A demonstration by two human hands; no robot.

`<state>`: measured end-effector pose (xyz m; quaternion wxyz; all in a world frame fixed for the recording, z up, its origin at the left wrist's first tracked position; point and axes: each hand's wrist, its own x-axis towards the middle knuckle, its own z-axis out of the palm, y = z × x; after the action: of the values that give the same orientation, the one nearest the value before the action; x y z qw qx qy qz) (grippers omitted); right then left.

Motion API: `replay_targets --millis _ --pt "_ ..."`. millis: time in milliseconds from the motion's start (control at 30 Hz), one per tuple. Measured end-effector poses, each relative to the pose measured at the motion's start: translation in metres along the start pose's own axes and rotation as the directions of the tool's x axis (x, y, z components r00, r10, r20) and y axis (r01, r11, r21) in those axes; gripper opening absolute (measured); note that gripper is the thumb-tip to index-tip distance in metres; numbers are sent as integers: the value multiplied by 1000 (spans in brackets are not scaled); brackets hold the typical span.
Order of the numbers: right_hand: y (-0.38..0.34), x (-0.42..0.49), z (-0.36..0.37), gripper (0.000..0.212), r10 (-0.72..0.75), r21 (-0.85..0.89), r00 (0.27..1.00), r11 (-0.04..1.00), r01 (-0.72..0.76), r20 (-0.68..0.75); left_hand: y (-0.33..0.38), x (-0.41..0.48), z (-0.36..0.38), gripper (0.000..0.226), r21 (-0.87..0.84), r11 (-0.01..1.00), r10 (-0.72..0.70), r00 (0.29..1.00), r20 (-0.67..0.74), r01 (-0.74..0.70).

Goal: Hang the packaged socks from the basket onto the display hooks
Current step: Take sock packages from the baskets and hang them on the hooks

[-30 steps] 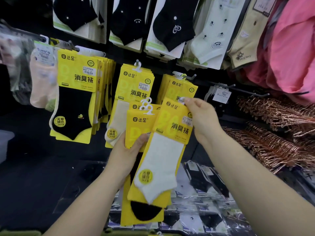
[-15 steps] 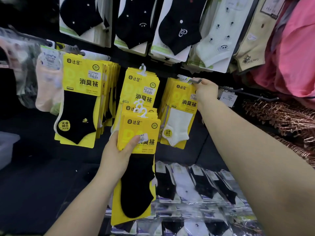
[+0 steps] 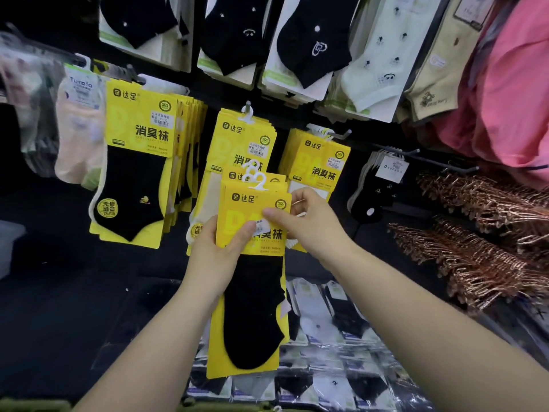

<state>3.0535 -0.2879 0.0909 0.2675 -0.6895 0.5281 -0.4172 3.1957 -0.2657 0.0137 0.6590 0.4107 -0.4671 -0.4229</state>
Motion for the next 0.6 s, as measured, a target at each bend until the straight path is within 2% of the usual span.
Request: replay_targets --millis 167,233,300,433,600 --pt "7 3 -16 19 6 290 1000 957 -8 9 0 -2 2 53 -59 998 -9 999 48 12" --pt "11 8 -25 14 31 372 998 928 -10 -52 1 -2 3 40 -36 999 17 998 56 -15" --pt "14 16 -38 7 80 449 980 894 10 -180 3 1 0 24 -44 999 30 999 42 -28" --pt "18 32 -69 14 141 416 894 908 54 -424 3 6 -11 31 -22 1000 16 999 -40 -17" --pt "9 59 -77 10 84 318 880 945 79 -467 -2 8 -13 31 5 1000 1 999 -50 -1"
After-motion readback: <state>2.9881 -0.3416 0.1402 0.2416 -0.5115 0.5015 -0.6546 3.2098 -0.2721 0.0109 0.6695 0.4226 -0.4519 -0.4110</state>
